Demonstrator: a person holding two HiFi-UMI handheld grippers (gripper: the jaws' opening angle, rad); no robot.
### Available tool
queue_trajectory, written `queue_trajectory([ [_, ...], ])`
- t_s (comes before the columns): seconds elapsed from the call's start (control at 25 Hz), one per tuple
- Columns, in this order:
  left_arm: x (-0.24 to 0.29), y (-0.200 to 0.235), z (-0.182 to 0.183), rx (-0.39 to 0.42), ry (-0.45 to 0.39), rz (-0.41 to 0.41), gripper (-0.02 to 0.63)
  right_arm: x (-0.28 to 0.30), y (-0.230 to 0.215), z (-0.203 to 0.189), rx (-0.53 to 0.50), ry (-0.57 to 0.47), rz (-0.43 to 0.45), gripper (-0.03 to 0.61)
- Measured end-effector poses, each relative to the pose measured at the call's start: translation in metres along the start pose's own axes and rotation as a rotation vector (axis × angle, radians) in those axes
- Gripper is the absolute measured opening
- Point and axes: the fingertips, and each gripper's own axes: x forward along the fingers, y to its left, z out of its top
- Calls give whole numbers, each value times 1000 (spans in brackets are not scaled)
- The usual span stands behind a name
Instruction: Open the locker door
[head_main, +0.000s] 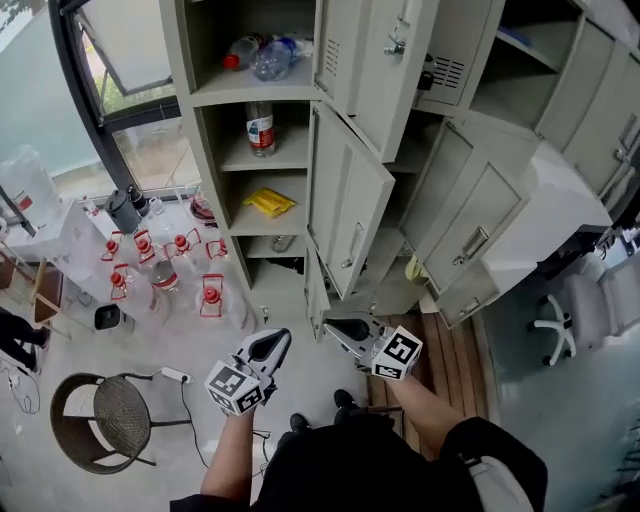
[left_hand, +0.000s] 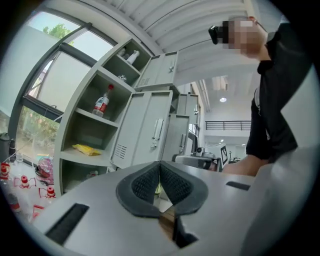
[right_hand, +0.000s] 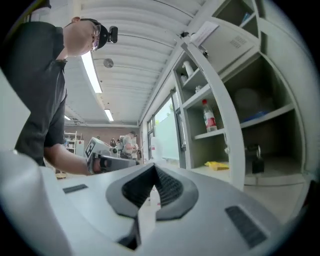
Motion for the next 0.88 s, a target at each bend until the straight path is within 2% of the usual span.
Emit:
queue_trajectory([
  [0.16, -10, -11, 20, 47, -13, -68, 17, 6, 32, 45, -36, -61, -25, 11],
  [0.36, -24, -42, 36, 73, -27, -129, 17, -5, 82, 77, -67, -84, 13, 11],
  [0.68, -35, -128, 61, 127, -35, -215, 17, -61, 130, 99, -66, -119, 12, 11],
  [0.88, -54, -182, 55, 111, -20, -238, 17, -100, 168, 104, -43, -176, 10, 11],
])
